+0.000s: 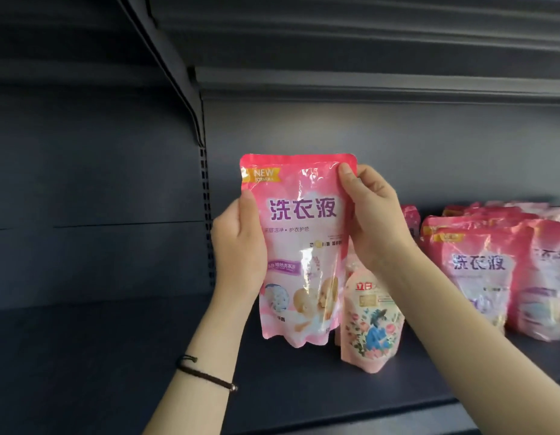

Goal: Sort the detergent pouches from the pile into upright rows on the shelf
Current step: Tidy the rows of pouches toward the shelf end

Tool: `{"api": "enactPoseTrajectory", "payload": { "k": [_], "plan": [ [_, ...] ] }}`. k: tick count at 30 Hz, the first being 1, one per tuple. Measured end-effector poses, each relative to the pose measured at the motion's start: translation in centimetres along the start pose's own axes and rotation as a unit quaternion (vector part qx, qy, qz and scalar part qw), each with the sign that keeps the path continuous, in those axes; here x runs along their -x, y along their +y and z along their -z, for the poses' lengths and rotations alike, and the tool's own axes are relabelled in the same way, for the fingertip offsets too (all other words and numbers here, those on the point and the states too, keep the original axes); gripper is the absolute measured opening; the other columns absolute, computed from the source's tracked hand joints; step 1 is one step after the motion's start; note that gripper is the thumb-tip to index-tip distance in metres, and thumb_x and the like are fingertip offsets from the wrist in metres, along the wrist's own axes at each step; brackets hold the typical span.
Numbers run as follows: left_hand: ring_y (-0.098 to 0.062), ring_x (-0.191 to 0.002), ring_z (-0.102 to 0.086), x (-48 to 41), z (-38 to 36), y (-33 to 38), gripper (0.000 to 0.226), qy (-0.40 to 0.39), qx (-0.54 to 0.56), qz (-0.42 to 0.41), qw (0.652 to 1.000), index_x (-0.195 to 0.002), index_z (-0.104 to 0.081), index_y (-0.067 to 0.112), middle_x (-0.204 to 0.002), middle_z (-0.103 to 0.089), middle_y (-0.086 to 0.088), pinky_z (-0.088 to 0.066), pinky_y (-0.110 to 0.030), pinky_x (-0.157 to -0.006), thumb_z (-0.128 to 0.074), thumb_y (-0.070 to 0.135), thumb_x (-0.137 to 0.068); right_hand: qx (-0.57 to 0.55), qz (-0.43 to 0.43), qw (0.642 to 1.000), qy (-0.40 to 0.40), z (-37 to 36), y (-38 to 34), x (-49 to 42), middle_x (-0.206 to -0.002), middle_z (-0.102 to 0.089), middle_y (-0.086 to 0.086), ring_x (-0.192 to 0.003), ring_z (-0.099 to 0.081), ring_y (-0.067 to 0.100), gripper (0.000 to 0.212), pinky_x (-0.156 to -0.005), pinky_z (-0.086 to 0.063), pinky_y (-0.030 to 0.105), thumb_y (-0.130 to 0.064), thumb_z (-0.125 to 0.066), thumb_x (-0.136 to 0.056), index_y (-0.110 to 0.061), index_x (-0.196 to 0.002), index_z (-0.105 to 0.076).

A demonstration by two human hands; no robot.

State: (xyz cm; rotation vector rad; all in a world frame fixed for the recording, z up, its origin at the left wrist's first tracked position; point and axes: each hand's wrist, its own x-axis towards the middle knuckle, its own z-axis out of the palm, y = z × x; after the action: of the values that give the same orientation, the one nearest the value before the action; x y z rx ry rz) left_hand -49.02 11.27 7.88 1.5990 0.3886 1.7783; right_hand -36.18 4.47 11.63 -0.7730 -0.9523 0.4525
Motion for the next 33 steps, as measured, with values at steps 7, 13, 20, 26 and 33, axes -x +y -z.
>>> {"api": "enactPoseTrajectory", "payload": {
  "k": [7, 13, 20, 26, 33],
  "plan": [
    [-0.004, -0.045, -0.024, 3.8, -7.9, 0.6, 0.050, 0.050, 0.004, -0.007, 0.999, -0.054, -0.025, 0.024, -0.045, -0.028, 0.014, -0.023, -0.020, -0.042, -0.040, 0.028, -0.102, 0.007, 0.017, 0.999, 0.041, 6.8, -1.3, 1.8, -0.076, -0.063, 0.003, -0.072, -0.059, 0.019, 0.023, -0.075, -0.052, 0.041, -0.033, -0.055, -0.096, -0.019, -0.078, -0.057],
    [-0.002, -0.040, -0.029, 7.9, -17.1, 1.9, 0.049, 0.053, 0.011, -0.001, 0.999, -0.054, -0.030, 0.024, -0.042, -0.034, 0.013, -0.026, -0.015, -0.039, -0.039, 0.029, -0.102, 0.022, -0.010, 0.997, 0.069, 16.7, -3.3, 2.9, -0.071, -0.061, -0.001, -0.061, -0.056, 0.011, 0.017, -0.055, -0.047, 0.023, -0.029, -0.057, -0.091, -0.012, -0.087, -0.059],
    [-0.009, -0.048, -0.030, 12.8, -28.4, 2.4, 0.047, 0.065, 0.004, 0.001, 0.998, -0.058, -0.034, 0.013, -0.049, -0.034, 0.007, -0.028, -0.027, -0.047, -0.039, 0.031, -0.102, 0.035, 0.012, 0.996, 0.083, 28.6, -7.1, 2.8, -0.070, -0.059, 0.000, -0.061, -0.053, 0.013, 0.023, -0.058, -0.047, 0.029, -0.028, -0.061, -0.092, -0.017, -0.073, -0.054],
    [-0.008, -0.048, -0.030, 15.6, -35.1, 1.3, 0.046, 0.043, 0.000, 0.029, 0.999, -0.060, -0.037, 0.013, -0.051, -0.032, 0.005, -0.029, -0.022, -0.048, -0.037, 0.035, -0.101, 0.008, 0.011, 0.995, 0.096, 35.6, -7.8, 1.7, -0.066, -0.061, -0.003, -0.058, -0.055, 0.011, 0.022, -0.055, -0.052, 0.024, -0.024, -0.059, -0.094, -0.017, -0.073, -0.055],
    [-0.003, -0.048, -0.029, 16.1, -39.5, -0.7, 0.043, 0.023, 0.007, 0.053, 0.998, -0.062, -0.038, 0.020, -0.049, -0.031, 0.012, -0.029, -0.019, -0.049, -0.036, 0.039, -0.101, 0.017, 0.029, 0.993, 0.116, 39.7, -6.9, -0.5, -0.065, -0.058, -0.006, -0.059, -0.053, 0.010, 0.018, -0.058, -0.050, 0.025, -0.023, -0.057, -0.096, -0.014, -0.081, -0.054]
  ]
}}
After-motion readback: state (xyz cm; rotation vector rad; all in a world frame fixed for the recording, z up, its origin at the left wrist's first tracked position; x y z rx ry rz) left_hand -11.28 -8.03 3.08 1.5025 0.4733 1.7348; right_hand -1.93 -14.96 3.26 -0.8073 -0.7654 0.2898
